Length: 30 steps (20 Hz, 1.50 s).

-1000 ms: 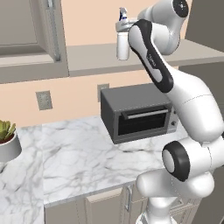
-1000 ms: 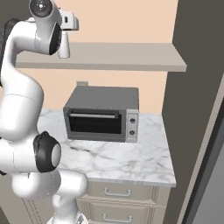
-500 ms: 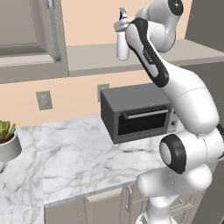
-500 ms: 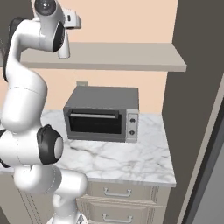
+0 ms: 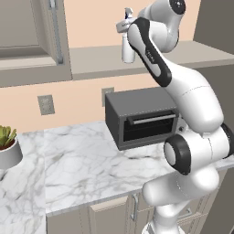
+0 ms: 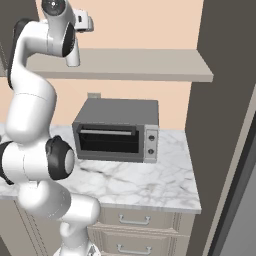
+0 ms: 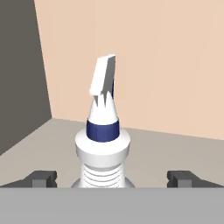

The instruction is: Move the cutting board and knife to the sink. Then move spray from the shelves to the counter.

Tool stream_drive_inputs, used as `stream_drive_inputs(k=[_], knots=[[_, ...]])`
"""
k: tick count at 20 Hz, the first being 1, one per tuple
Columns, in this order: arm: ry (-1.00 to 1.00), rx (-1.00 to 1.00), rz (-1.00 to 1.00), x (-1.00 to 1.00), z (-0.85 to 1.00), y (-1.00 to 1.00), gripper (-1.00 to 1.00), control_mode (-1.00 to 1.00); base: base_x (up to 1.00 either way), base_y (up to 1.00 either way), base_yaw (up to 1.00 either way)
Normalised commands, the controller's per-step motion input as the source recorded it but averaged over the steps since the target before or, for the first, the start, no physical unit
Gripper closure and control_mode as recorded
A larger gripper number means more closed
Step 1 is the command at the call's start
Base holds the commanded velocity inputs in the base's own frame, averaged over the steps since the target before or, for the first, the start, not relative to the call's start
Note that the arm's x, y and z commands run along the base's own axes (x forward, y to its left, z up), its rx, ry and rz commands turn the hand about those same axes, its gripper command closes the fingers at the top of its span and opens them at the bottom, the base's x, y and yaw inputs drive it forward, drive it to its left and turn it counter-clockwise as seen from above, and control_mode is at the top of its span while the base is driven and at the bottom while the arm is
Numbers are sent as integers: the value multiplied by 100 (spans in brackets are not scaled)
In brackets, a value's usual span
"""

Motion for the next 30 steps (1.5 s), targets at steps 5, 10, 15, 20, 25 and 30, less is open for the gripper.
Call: stream_drive_inputs(k=[5,10,15,20,25,30], knots=[[2,-1,0,12,0,5,-100,-100,0,0,0],[1,0,0,14,0,6,-100,-100,0,0,0],[1,0,0,1,-3,4,-100,-100,0,0,0],[0,0,0,0,-3,2,100,-100,0,0,0],[0,0,0,0,-1,0,100,-100,0,0,0],[0,0,0,0,-1,1,100,-100,0,0,0]])
